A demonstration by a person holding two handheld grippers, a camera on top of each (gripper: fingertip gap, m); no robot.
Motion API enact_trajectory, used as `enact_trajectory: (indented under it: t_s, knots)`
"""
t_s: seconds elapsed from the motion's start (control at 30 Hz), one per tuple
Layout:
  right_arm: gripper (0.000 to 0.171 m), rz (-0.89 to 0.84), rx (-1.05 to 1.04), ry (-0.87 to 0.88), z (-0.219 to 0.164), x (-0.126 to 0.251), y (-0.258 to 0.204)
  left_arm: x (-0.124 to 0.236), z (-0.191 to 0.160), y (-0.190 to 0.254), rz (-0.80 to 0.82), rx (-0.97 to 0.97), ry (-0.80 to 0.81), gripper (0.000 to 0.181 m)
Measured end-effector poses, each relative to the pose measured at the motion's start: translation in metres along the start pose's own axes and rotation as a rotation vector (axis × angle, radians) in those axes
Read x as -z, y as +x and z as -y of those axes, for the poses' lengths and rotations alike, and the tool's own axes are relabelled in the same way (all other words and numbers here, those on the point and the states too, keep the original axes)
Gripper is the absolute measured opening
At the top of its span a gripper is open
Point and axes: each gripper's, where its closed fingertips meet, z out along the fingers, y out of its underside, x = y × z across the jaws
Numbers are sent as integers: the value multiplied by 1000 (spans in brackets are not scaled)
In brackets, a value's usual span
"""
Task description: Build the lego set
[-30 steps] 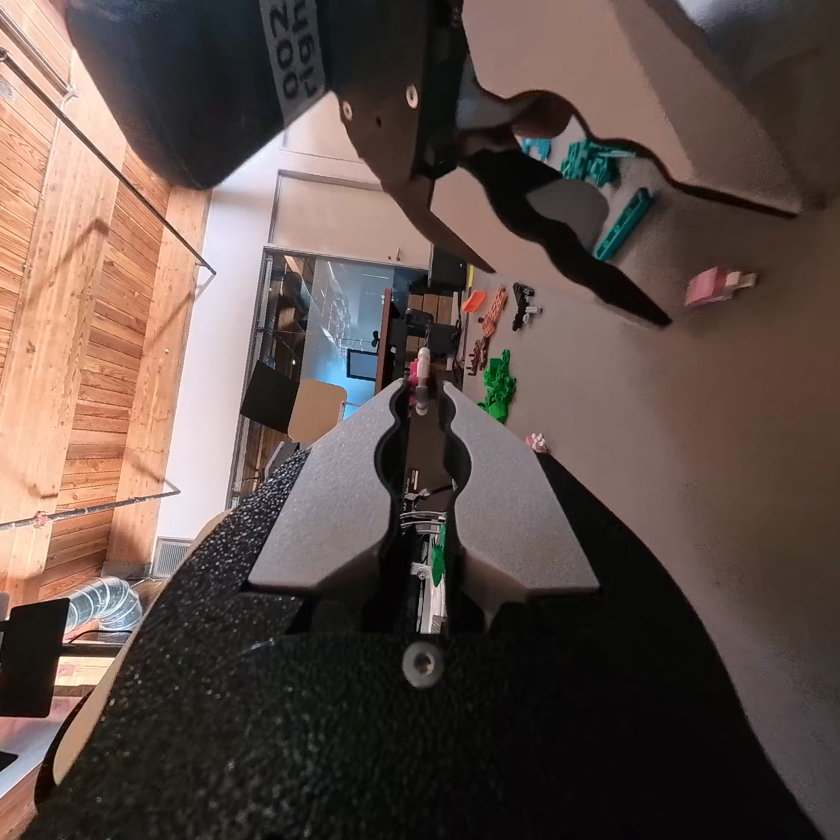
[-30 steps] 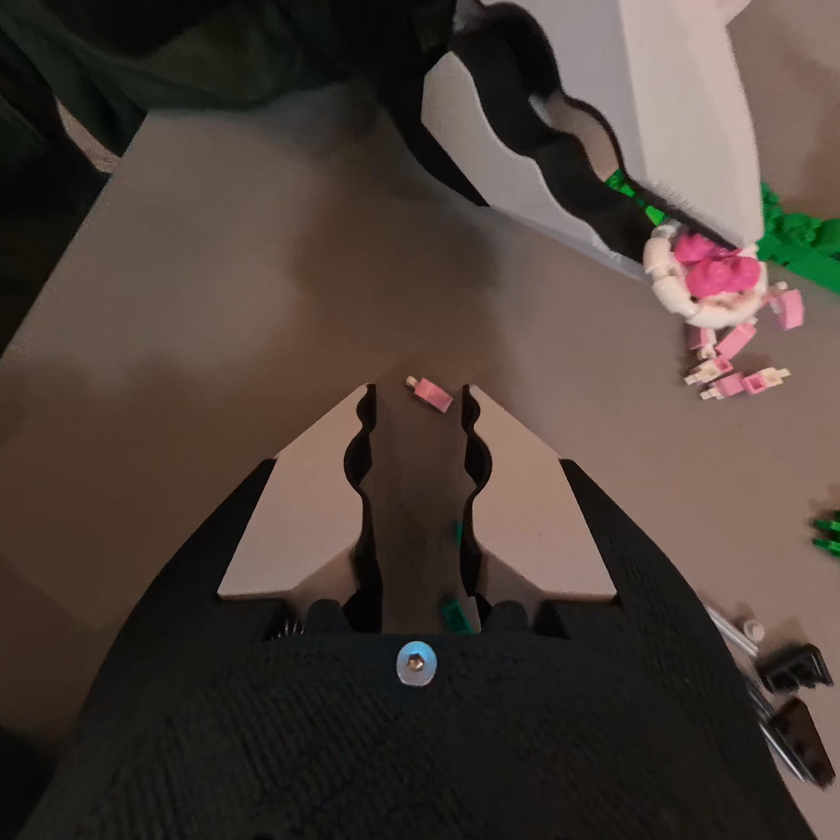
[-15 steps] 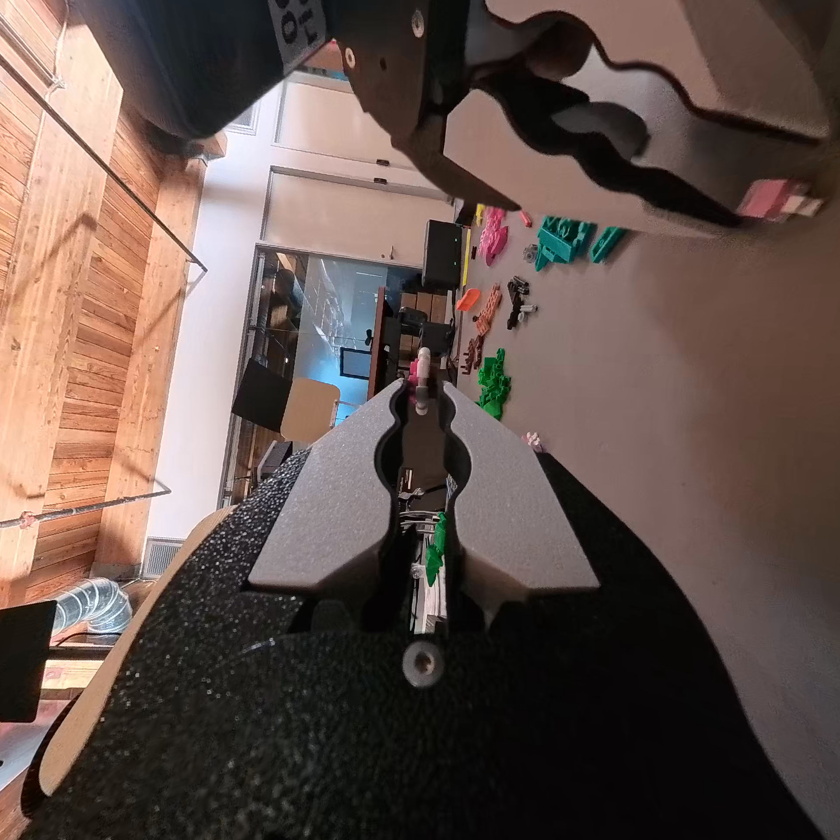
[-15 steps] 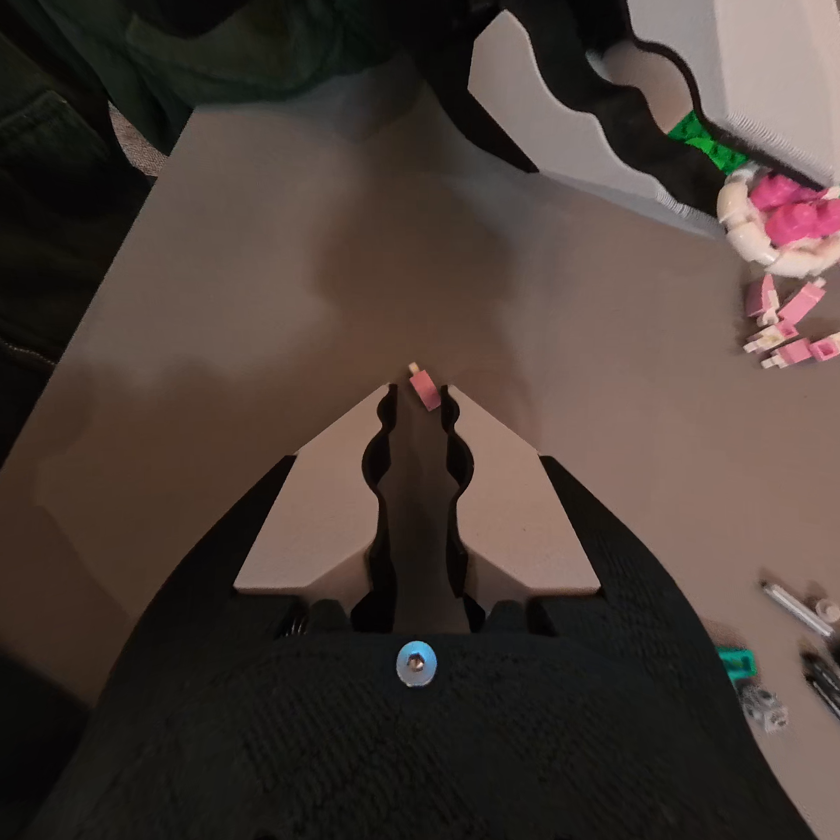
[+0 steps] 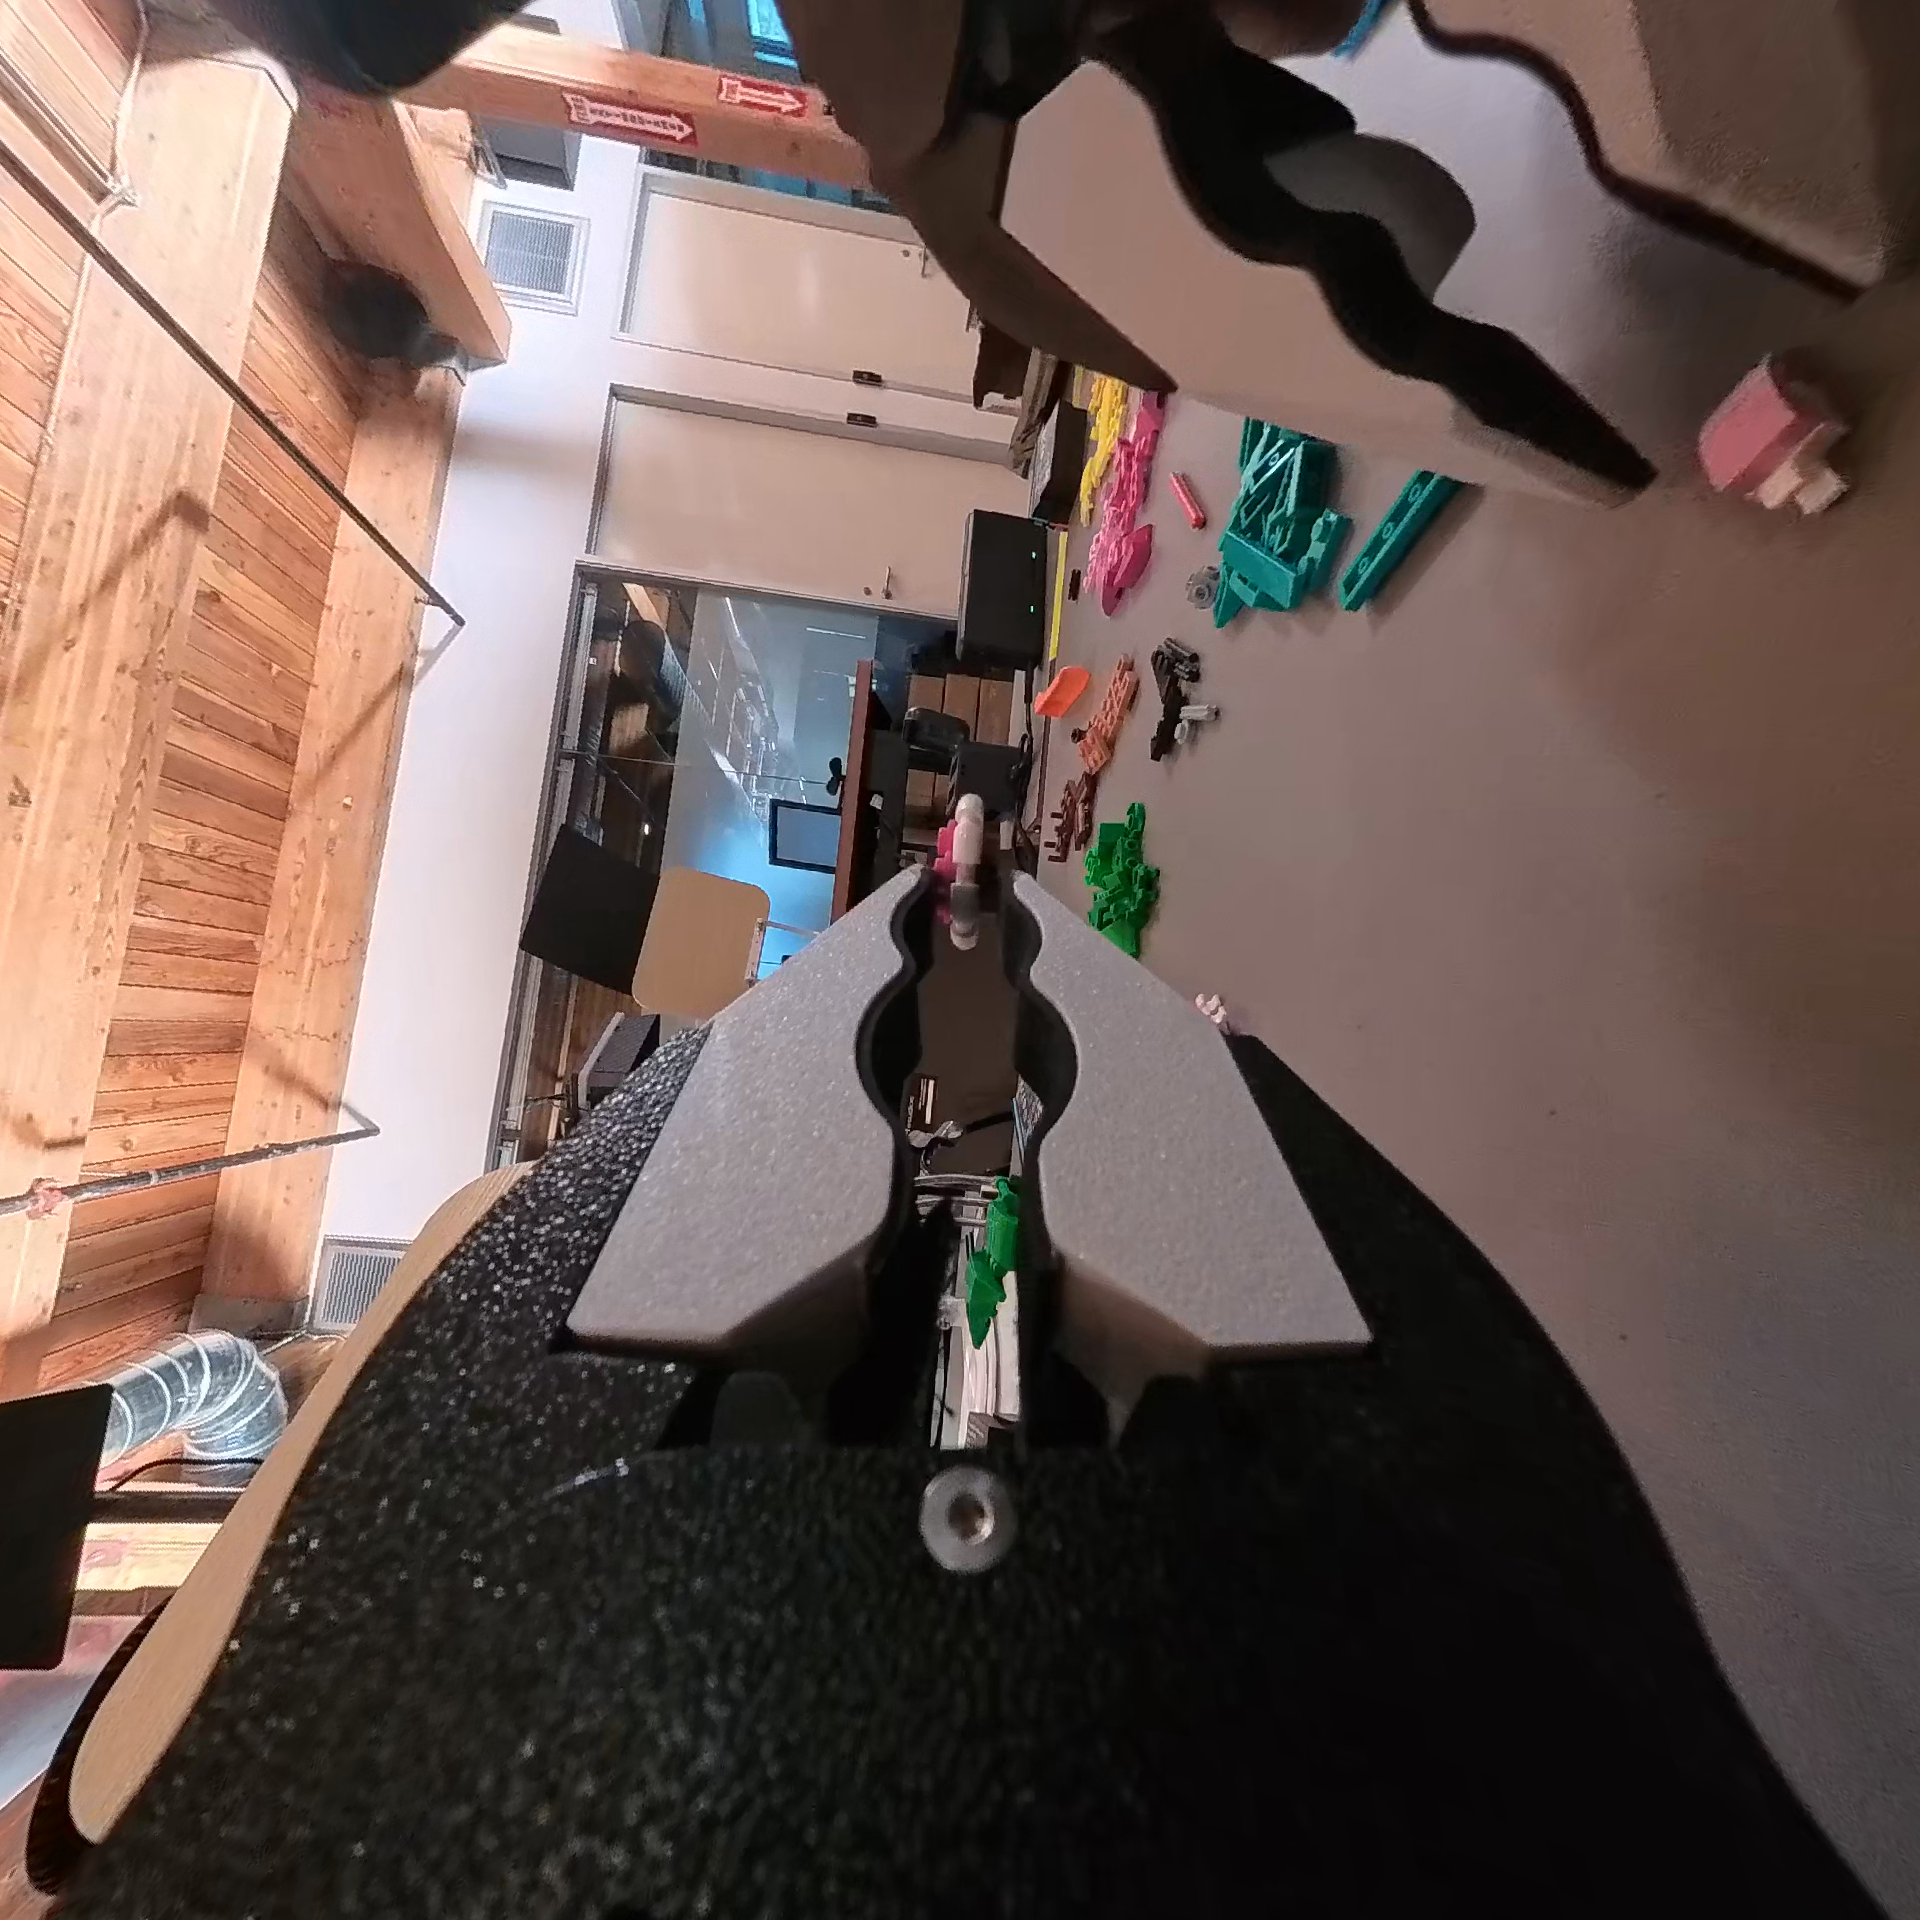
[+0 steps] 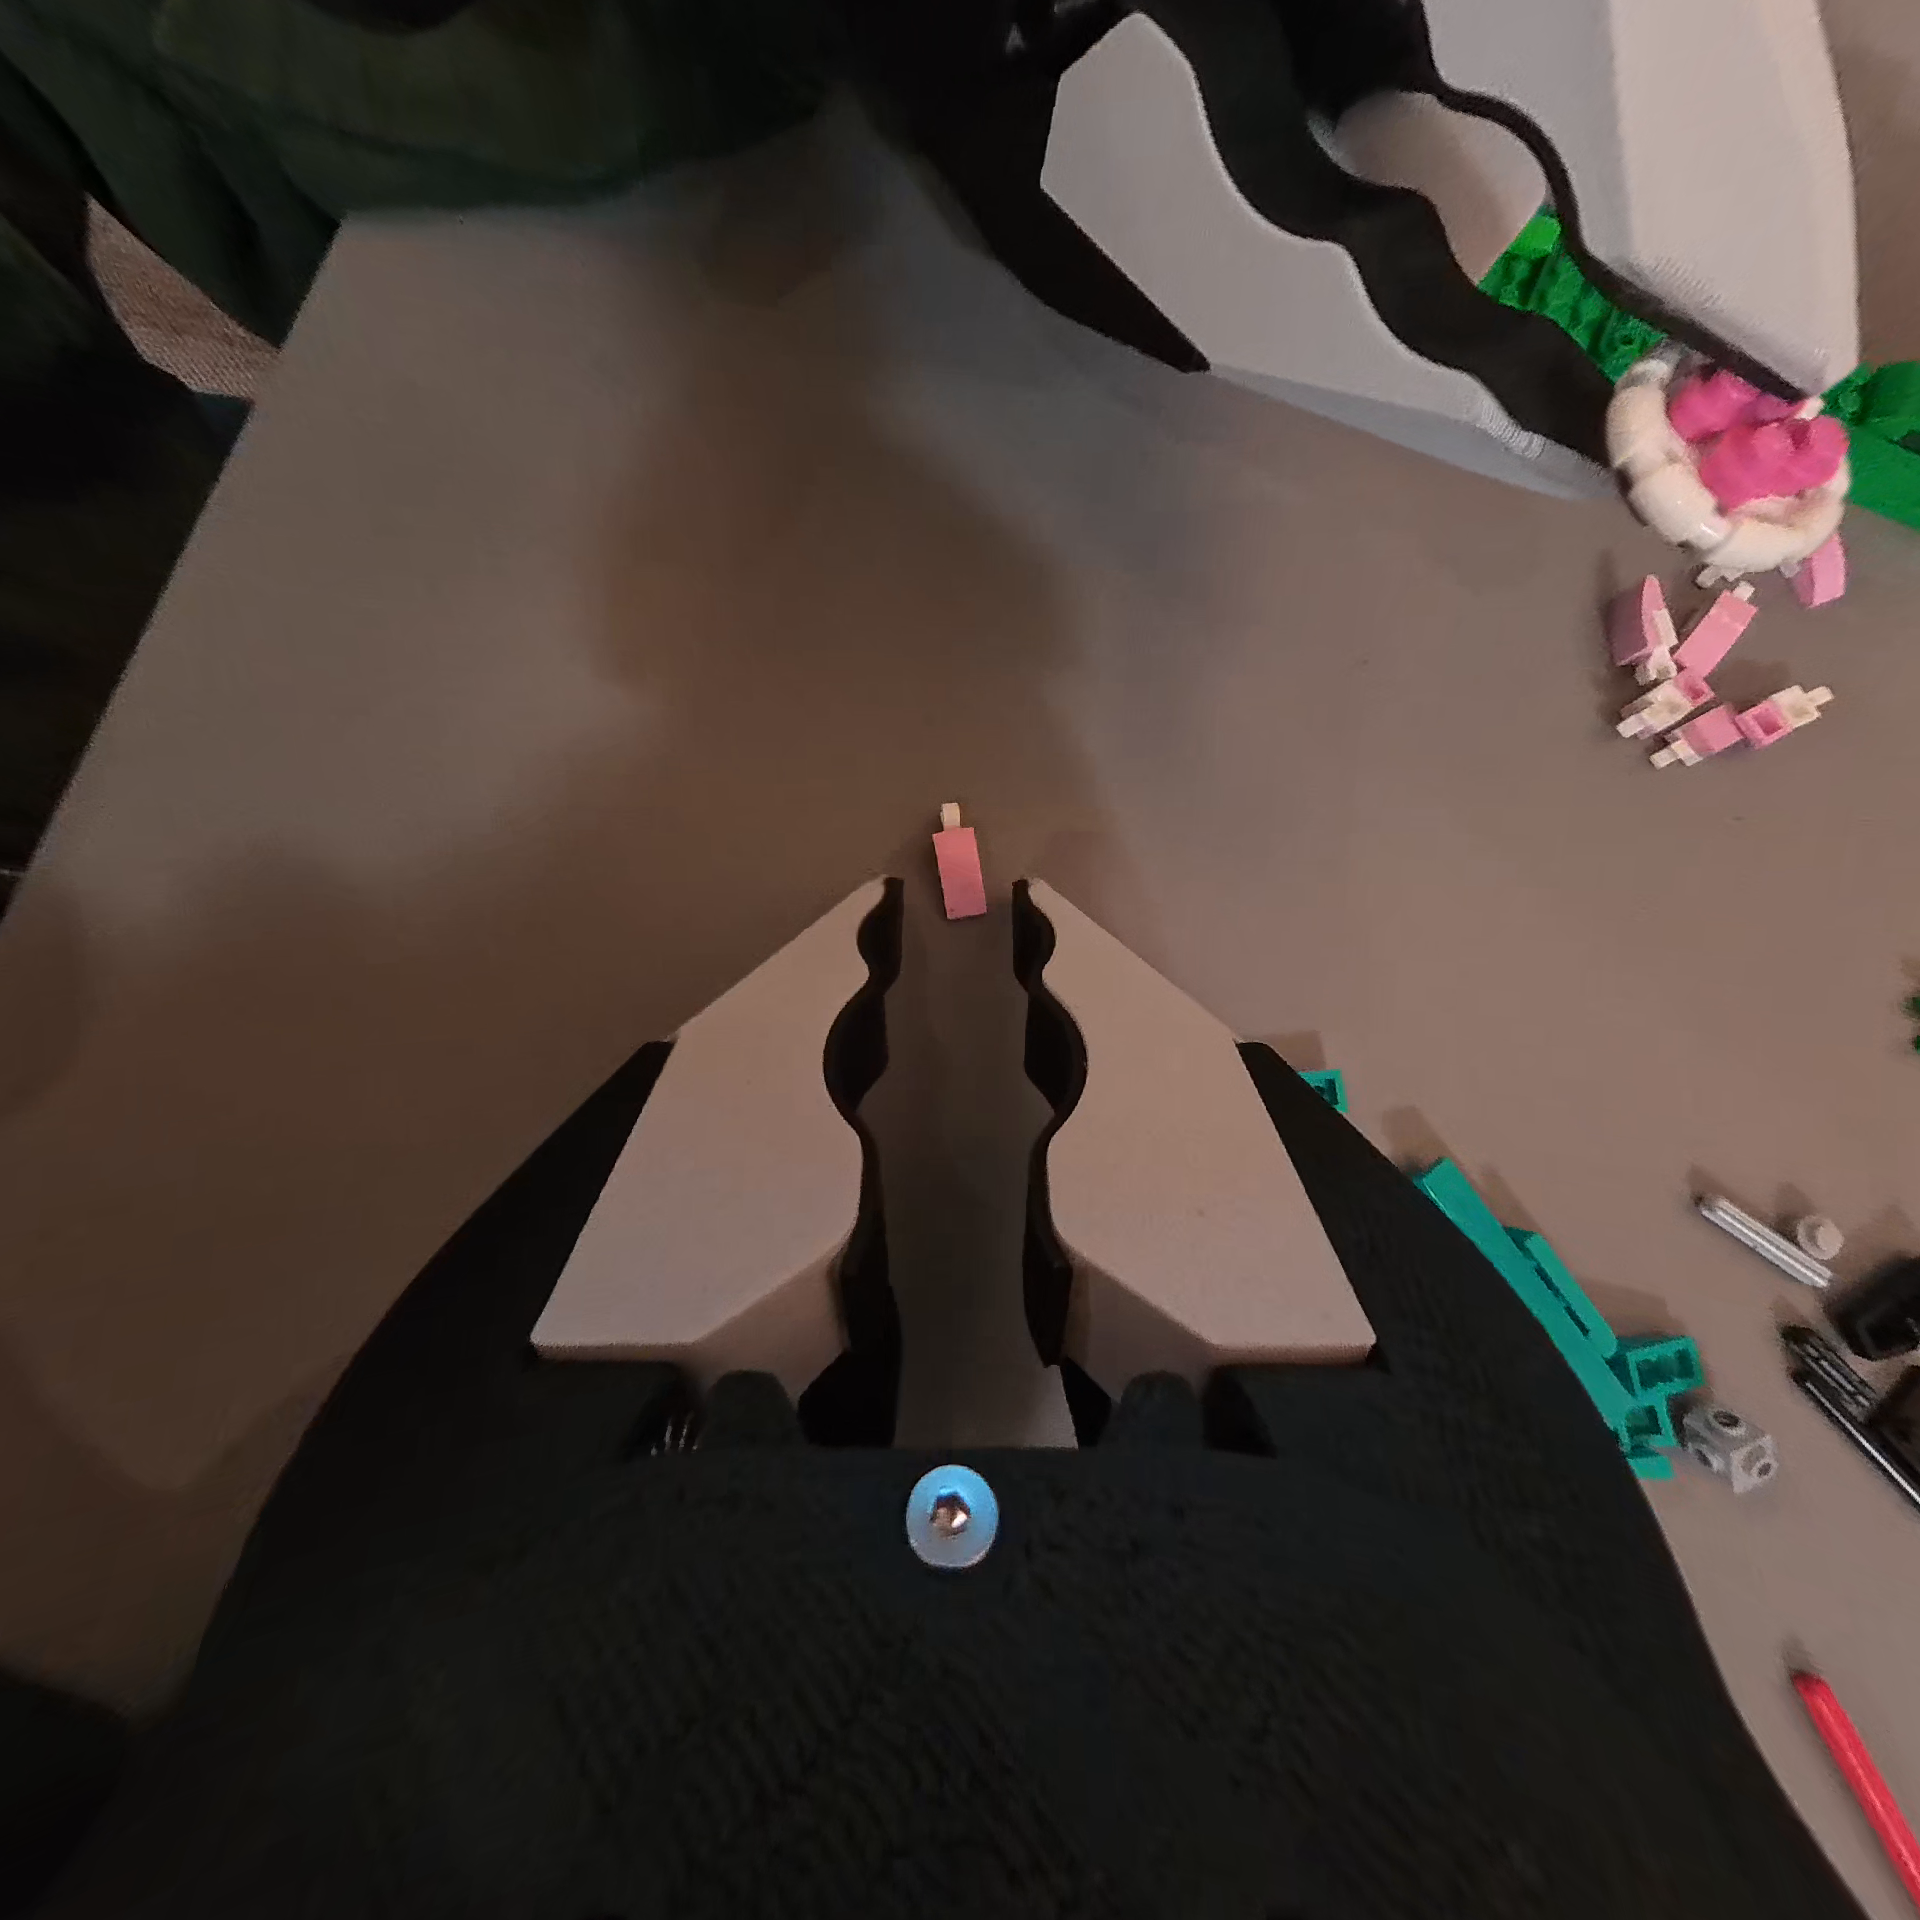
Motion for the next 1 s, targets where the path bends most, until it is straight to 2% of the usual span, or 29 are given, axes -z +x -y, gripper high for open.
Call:
enact_trajectory:
  t_s: [0.33,0.47,0.53,0.63,0.8,1.0]
  knots:
    - [7,2,0,30,5,-7,-2,-1,6,4,-18,-4,18,8]
    - [6,-228,25,153,33,13,19,-2,8,9,-34,-25,17,8]
    - [6,-388,-36,177,33,28,39,-3,8,9,-25,-48,13,7]
    - [7,-479,-127,199,27,41,54,-2,13,5,17,-93,24,8]
    - [6,-433,-169,270,33,53,51,2,24,1,62,-151,57,8]
    - [6,-423,-155,235,33,54,47,-1,30,12,25,-179,76,7]
